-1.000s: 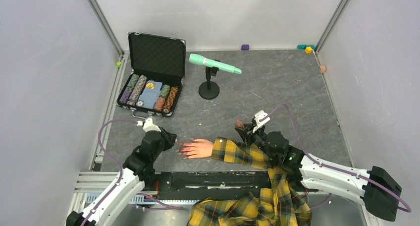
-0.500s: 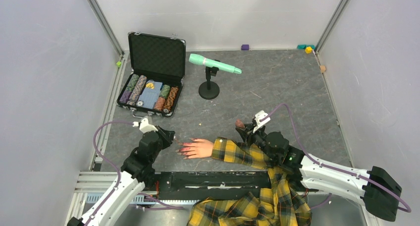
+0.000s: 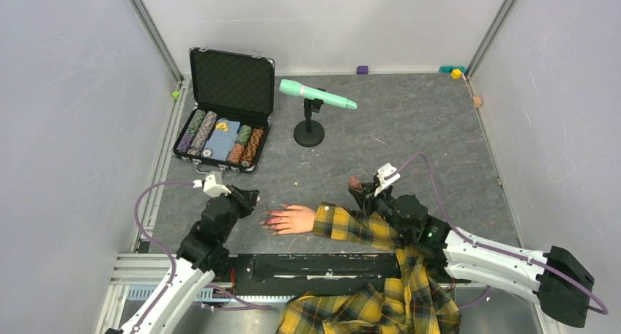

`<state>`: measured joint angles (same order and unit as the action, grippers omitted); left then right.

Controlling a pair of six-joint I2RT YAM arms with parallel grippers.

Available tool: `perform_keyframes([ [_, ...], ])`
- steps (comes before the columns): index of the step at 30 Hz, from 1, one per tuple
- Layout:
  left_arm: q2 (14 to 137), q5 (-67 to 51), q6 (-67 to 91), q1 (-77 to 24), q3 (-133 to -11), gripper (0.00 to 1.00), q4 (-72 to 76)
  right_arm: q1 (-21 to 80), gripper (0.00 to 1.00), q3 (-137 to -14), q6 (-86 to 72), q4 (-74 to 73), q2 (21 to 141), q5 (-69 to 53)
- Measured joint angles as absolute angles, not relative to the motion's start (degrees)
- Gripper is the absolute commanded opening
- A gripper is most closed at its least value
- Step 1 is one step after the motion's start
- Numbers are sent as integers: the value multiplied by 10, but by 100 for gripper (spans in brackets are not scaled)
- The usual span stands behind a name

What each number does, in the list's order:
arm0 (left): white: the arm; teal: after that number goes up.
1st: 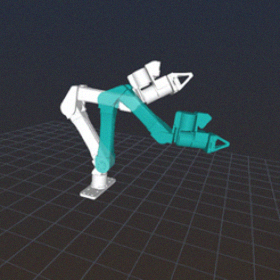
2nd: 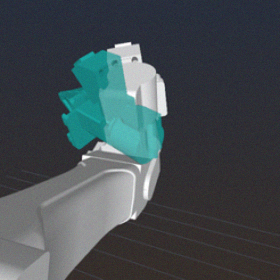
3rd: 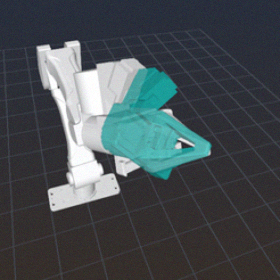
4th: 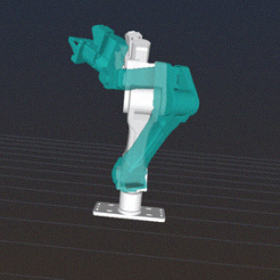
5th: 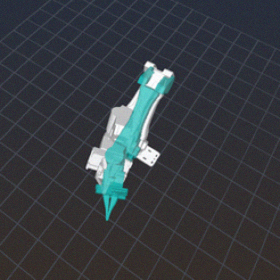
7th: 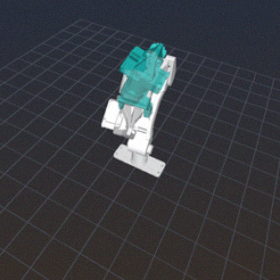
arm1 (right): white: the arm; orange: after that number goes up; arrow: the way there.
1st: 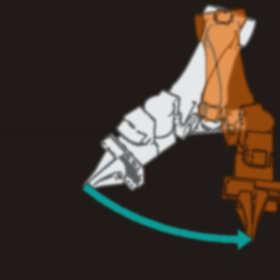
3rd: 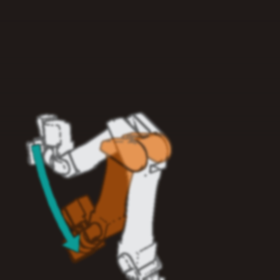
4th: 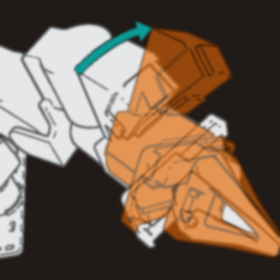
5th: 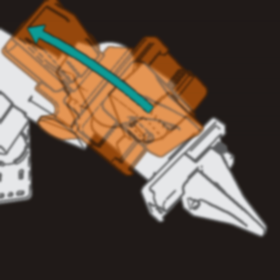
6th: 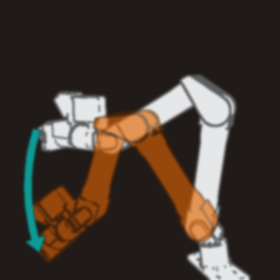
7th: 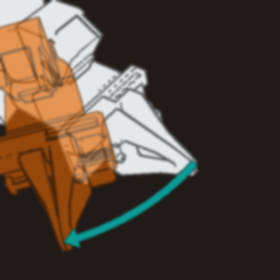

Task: Paint the nails
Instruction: Paint the nail polish on the nail.

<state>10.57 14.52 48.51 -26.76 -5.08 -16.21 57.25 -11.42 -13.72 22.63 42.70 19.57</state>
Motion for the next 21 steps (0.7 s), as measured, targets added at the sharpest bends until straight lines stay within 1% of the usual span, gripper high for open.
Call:
perform_keyframes([
  [9, 178, 129, 483, -267, -51, 2, -161, 573, 0, -114, -137, 226, 428, 196],
  [21, 195, 114, 478, -267, -51, 2, -158, 573, 0, -114, -137, 226, 428, 196],
])
